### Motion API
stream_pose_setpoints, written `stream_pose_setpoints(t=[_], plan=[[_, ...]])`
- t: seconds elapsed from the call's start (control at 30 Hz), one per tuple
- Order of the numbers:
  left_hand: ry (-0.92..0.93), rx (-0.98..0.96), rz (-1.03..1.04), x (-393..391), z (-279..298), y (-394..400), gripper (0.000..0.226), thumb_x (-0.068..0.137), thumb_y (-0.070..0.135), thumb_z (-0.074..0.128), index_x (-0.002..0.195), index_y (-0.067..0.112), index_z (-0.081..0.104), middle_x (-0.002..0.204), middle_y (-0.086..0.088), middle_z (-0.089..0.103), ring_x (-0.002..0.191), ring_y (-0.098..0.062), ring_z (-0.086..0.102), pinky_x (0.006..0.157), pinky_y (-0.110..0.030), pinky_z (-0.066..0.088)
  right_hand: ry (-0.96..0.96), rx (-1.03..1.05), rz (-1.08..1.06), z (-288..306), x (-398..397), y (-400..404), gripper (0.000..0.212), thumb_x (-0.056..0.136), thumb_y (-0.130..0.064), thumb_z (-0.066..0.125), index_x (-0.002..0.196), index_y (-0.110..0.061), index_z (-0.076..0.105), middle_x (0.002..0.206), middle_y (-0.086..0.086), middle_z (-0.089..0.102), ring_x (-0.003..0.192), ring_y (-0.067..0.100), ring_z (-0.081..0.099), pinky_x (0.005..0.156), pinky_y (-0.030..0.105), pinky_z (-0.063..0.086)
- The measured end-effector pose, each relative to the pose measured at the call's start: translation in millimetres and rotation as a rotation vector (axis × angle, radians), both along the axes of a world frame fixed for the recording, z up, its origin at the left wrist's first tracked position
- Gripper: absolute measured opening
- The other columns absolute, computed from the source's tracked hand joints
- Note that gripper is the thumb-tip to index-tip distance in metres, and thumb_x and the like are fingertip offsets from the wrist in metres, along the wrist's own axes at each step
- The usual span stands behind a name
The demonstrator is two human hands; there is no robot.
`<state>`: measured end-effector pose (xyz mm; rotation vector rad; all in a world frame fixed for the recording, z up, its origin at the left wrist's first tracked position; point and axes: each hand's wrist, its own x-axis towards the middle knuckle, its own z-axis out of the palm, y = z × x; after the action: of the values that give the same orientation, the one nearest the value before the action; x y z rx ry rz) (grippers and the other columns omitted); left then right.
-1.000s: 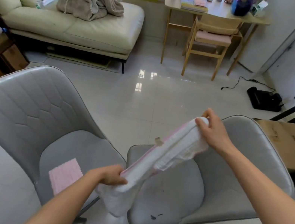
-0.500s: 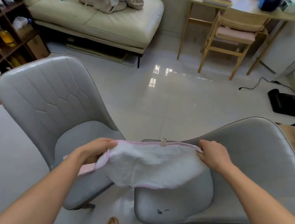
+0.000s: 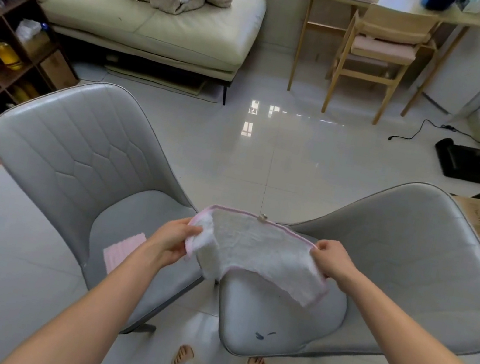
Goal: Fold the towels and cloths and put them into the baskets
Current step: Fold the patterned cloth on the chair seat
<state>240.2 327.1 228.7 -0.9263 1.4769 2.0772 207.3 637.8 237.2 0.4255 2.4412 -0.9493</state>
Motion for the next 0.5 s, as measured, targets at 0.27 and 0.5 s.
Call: stream_pose_setpoints(t=[0.27, 0.5], plan=[[-0.003, -0.063, -0.116, 8.2, 2.3, 28.9, 0.026, 0.096, 0.005, 0.052, 0.118, 0.013, 0.064, 0.091, -0.003, 0.069, 0.076, -0.014, 0.061, 0.065, -0.024, 0.051, -0.083, -0.384, -0.197, 5.9, 10.5, -36.7, 0.015, 0.09, 0.006, 0.046, 0.084, -0.003, 0.057, 0.075, 0.013, 0.062, 0.059, 0.018, 0.059, 0.05, 0.023, 0.055], [0.175, -0.229, -0.127, 11.4, 9.8, 54.1, 0.031, 0.087, -0.009, 0.056, 0.116, 0.001, 0.061, 0.102, -0.013, 0.069, 0.081, -0.02, 0.066, 0.07, -0.029, 0.056, -0.097, -0.652, -0.366, 18.5, 12.1, -56.2, 0.04, 0.086, 0.014, 0.049, 0.118, -0.007, 0.04, 0.103, 0.022, 0.058, 0.069, 0.026, 0.065, 0.052, 0.029, 0.059]])
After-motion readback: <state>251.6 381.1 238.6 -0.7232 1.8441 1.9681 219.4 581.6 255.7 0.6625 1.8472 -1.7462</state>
